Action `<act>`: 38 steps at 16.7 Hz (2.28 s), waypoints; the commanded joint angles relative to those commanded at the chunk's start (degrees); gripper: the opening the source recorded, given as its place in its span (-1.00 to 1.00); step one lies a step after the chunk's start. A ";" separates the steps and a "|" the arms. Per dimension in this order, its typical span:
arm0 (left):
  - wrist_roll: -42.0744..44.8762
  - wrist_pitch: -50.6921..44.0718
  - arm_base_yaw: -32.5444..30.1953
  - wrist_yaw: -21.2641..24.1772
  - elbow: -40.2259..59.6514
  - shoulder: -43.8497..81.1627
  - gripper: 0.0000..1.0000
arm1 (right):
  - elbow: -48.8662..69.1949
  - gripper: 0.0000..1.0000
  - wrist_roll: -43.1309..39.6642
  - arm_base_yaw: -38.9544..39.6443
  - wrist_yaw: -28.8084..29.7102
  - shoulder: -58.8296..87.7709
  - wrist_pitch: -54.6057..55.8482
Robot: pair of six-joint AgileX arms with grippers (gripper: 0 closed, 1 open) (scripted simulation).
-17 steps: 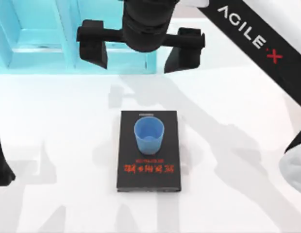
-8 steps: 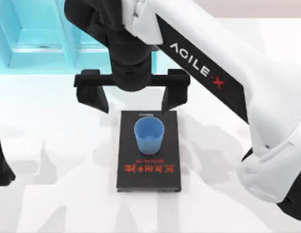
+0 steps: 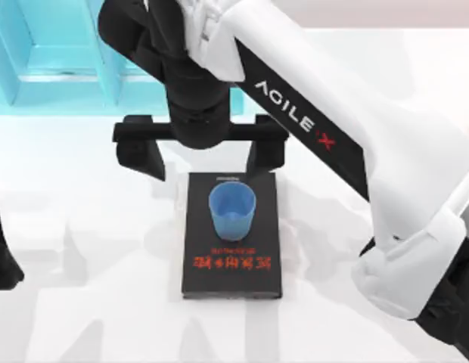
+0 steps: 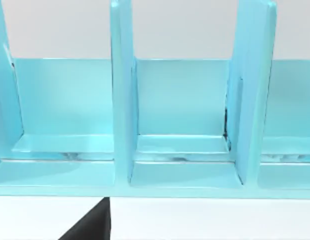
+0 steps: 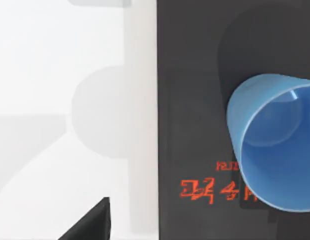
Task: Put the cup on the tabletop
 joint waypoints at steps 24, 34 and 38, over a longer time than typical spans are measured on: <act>0.00 0.00 0.00 0.00 0.00 0.00 1.00 | 33.69 -0.36 -0.63 -0.65 0.34 24.89 -8.51; 0.00 0.00 0.00 0.00 0.00 0.00 1.00 | 33.69 -1.00 -0.63 -0.65 0.34 24.89 -8.51; 0.00 0.00 0.00 0.00 0.00 0.00 1.00 | 30.29 -1.00 -0.63 0.64 -0.99 22.34 -1.04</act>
